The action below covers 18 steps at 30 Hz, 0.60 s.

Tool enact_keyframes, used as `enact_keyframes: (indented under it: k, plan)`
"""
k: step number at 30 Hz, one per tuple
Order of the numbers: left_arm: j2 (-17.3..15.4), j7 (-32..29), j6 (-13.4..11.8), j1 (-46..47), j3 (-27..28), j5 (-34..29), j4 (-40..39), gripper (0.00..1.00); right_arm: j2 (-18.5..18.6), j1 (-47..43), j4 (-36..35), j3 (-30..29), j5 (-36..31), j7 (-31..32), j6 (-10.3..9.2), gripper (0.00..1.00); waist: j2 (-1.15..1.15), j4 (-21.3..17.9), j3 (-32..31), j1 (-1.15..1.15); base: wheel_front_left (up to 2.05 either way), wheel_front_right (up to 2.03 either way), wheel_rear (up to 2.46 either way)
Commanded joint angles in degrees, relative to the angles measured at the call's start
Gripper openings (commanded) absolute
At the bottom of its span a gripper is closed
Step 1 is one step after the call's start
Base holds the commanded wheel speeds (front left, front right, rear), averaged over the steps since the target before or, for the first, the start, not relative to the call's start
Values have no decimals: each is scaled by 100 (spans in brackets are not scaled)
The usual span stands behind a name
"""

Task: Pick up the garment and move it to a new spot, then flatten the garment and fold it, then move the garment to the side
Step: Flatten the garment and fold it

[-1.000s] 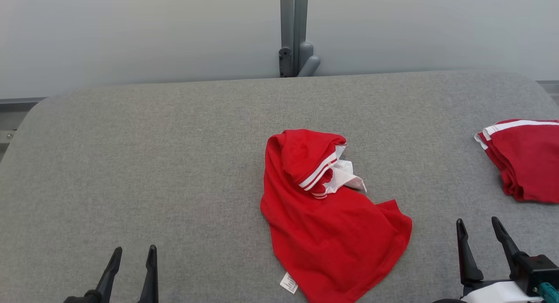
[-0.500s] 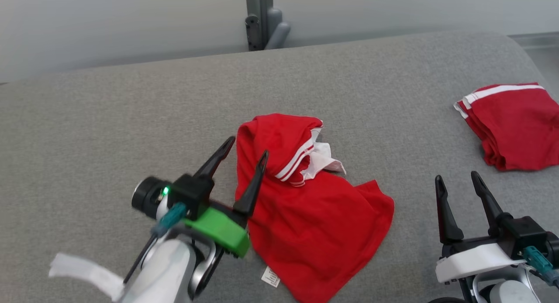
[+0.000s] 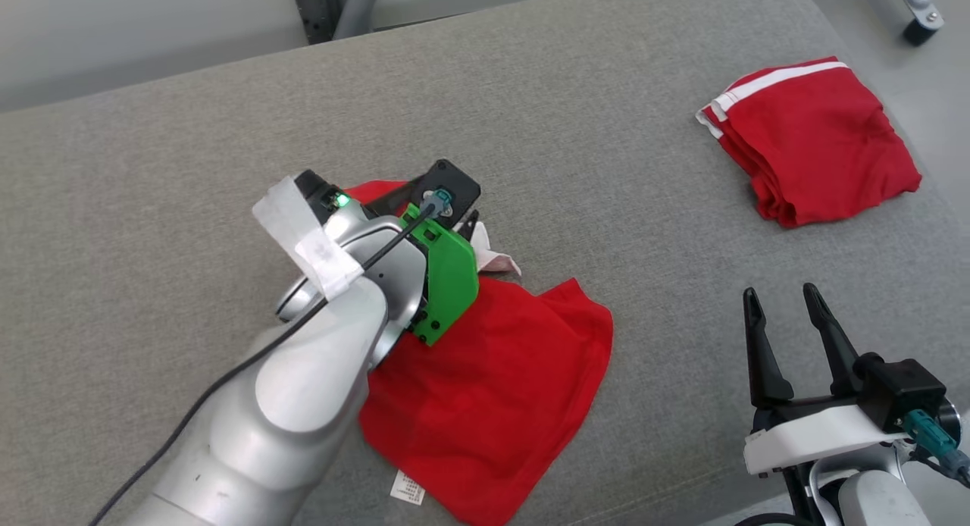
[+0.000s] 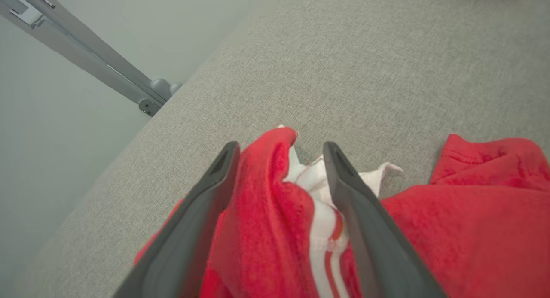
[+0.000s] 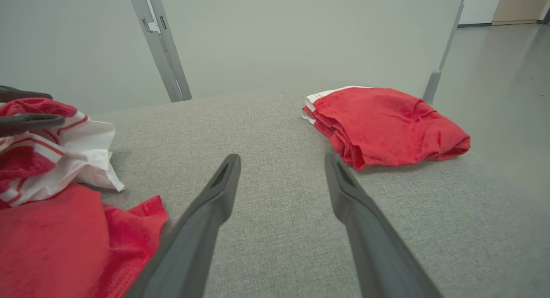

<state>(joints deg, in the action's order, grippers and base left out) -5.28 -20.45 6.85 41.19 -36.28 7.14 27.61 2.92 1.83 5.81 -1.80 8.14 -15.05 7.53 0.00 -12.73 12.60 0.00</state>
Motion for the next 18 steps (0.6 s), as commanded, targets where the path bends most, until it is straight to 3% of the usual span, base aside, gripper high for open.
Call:
enact_keyframes:
  k: [1,7,8,9,10,18]
  plan:
    - [-126,-161,16,214,-72,-82,150,100,1,82,22,9,79,-16,-8,100,0,-280,162,0,0,0,0]
    - [-248,-503,42,460,-233,-56,551,100,1,42,62,24,139,-16,-8,100,0,-327,116,0,0,0,0]
    - [-298,-562,48,497,-281,-71,633,76,0,48,71,27,155,-16,-8,100,0,-331,109,0,0,0,0]
    - [-331,-600,53,536,-299,-44,717,32,0,62,81,35,171,-16,-8,100,0,-338,98,0,0,0,0]
    - [-345,-612,49,569,-320,-5,764,0,0,75,89,42,175,-16,-8,100,0,-342,85,0,0,0,0]
    - [-214,105,-69,1018,335,689,357,0,2,24,117,-19,147,-16,-8,100,0,-227,-11,0,0,0,0]
